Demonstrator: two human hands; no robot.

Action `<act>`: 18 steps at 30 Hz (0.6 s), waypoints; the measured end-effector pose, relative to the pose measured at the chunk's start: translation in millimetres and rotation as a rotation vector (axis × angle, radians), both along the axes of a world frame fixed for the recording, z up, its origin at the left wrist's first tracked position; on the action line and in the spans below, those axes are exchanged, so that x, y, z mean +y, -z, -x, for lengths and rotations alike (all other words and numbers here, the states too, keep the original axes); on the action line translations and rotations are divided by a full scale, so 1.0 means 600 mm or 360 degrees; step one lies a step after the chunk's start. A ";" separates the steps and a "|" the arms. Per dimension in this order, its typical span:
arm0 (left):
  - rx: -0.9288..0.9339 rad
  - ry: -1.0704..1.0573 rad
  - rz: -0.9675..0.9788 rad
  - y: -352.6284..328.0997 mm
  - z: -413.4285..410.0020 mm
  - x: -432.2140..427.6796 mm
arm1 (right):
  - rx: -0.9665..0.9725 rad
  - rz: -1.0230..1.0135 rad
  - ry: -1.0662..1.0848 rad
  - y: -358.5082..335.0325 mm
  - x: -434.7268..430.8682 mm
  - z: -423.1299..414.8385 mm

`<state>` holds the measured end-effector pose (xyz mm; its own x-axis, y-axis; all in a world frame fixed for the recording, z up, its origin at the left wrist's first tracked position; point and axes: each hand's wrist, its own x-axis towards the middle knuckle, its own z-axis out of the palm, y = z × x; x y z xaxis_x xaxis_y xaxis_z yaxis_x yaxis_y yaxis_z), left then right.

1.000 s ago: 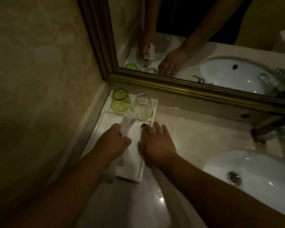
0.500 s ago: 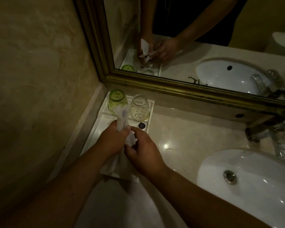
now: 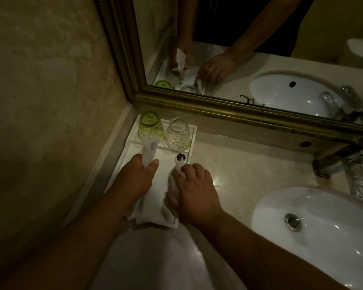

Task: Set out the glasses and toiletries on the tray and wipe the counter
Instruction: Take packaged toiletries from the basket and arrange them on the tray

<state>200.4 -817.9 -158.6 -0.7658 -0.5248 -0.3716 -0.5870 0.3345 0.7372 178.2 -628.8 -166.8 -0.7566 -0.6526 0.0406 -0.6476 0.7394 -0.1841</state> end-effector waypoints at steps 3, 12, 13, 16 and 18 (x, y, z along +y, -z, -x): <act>-0.0009 0.0009 0.0024 -0.003 -0.004 0.002 | -0.0022 -0.0096 -0.0083 0.005 0.001 -0.006; -0.0002 0.0013 0.0013 -0.008 -0.007 0.007 | -0.0181 0.0154 -0.0141 -0.002 -0.025 -0.009; 0.0012 0.0009 0.0013 -0.009 -0.008 0.006 | -0.0139 0.0129 -0.0083 -0.002 -0.022 -0.008; 0.0040 -0.0001 0.0005 -0.012 -0.009 0.007 | -0.0026 -0.0089 0.0069 -0.005 -0.007 -0.009; 0.0045 0.0005 -0.0006 -0.014 -0.008 0.009 | -0.0002 -0.0140 0.0085 -0.007 0.003 -0.009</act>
